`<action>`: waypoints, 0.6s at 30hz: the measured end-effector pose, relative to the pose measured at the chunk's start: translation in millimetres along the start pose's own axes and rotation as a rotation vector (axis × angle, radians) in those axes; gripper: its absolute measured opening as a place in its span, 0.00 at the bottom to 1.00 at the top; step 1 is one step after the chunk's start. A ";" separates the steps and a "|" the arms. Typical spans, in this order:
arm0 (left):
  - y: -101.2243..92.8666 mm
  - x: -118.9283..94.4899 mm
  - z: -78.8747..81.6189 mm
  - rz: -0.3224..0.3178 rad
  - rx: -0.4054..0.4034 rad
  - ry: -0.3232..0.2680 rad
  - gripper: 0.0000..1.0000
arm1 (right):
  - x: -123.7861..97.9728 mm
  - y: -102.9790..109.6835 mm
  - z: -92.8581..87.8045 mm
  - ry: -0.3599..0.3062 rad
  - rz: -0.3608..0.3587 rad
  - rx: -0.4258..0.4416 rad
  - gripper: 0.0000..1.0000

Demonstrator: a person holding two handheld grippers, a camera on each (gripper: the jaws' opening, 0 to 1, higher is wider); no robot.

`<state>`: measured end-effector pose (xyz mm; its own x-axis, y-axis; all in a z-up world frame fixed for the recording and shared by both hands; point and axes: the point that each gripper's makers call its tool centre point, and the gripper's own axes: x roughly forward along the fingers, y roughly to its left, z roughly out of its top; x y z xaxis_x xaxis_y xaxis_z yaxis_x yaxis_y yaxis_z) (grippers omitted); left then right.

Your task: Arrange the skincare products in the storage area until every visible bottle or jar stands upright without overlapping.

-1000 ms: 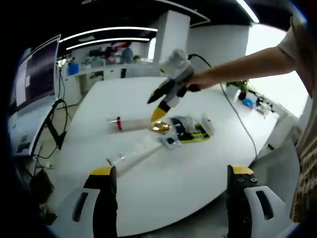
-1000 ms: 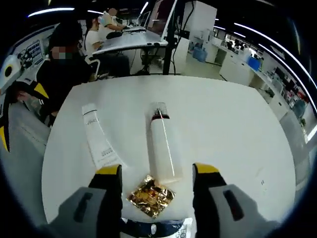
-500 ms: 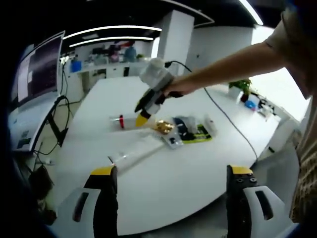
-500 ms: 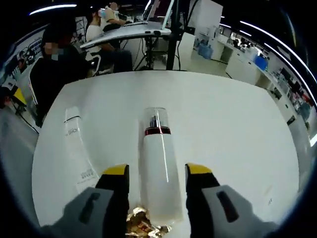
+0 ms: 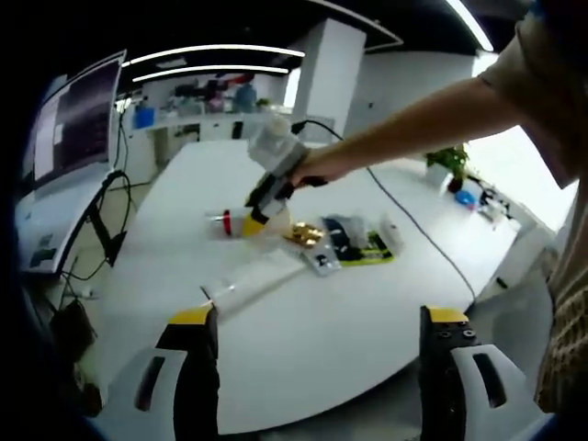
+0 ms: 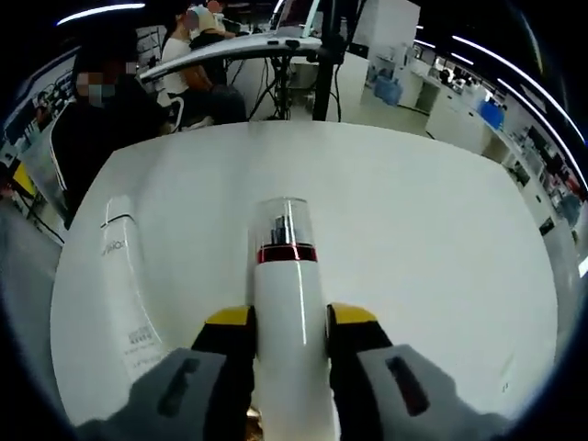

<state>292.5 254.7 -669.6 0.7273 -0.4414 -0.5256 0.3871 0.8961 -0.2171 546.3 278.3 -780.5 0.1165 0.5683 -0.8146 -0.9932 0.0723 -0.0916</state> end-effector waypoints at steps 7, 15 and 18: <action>0.6 0.2 0.8 -0.013 -0.042 -0.005 0.88 | 2.1 -2.0 -2.0 0.005 0.014 0.004 0.32; -0.9 0.3 -0.1 -0.014 -0.046 0.004 0.87 | 0.4 -5.8 -2.9 -0.005 -0.014 0.050 0.30; -1.2 0.3 -0.3 -0.017 -0.049 0.007 0.87 | -0.6 -5.5 -2.5 -0.011 -0.031 0.067 0.29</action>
<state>292.1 253.5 -669.7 0.7170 -0.4563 -0.5269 0.3707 0.8898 -0.2662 551.7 275.5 -781.0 0.1471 0.5737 -0.8057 -0.9865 0.1443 -0.0774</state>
